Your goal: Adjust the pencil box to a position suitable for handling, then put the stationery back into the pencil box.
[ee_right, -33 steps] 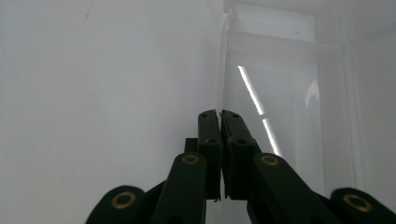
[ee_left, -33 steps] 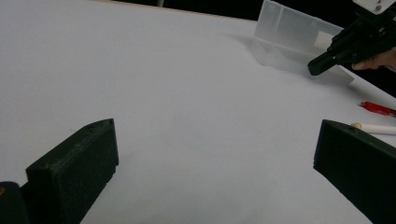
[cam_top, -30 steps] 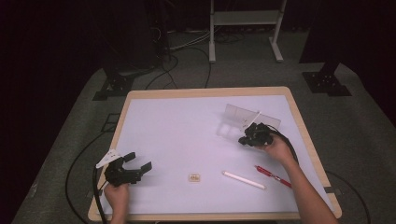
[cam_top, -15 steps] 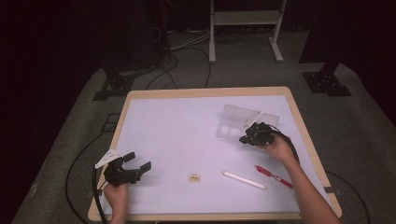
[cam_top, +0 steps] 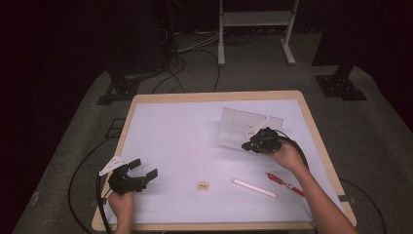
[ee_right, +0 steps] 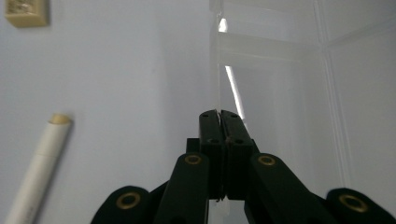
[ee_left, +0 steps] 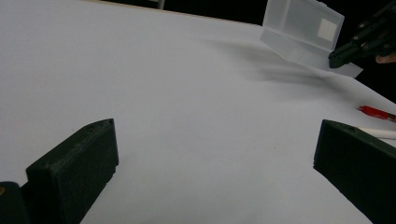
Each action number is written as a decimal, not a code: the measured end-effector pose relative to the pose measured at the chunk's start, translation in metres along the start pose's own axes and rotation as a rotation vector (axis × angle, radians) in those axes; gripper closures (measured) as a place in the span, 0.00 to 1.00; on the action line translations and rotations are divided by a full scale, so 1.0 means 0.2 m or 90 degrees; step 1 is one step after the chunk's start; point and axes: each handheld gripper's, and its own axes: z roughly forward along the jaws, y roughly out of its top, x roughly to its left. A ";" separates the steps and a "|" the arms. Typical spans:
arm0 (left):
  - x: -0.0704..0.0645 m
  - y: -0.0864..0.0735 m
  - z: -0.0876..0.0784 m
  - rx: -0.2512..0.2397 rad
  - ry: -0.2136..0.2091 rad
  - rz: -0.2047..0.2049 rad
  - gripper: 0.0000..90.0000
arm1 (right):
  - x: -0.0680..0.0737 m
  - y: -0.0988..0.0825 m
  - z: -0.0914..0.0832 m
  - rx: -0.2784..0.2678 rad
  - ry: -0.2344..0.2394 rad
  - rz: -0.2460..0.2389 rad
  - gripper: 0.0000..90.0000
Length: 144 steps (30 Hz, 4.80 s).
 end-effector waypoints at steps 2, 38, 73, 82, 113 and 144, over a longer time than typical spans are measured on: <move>0.00 0.00 0.00 0.000 0.000 0.002 0.00 | 0.04 0.05 0.01 -0.011 0.014 -0.017 0.98; 0.00 0.00 -0.01 -0.007 -0.005 -0.005 0.00 | 0.25 0.23 0.29 0.011 0.125 -0.058 0.98; 0.01 0.00 -0.01 -0.006 -0.007 -0.002 0.00 | 0.17 0.01 -0.03 -0.084 0.088 0.075 0.68; 0.01 0.00 -0.01 -0.004 -0.007 -0.002 0.00 | 0.18 -0.14 -0.17 -0.103 0.066 0.123 0.61; 0.00 0.00 0.00 -0.001 -0.001 -0.003 0.00 | 0.28 -0.53 -0.38 -0.131 -0.003 0.231 0.48; 0.00 0.00 0.00 0.002 -0.001 -0.002 0.00 | 0.39 -0.71 -0.37 -0.106 -0.013 0.266 0.58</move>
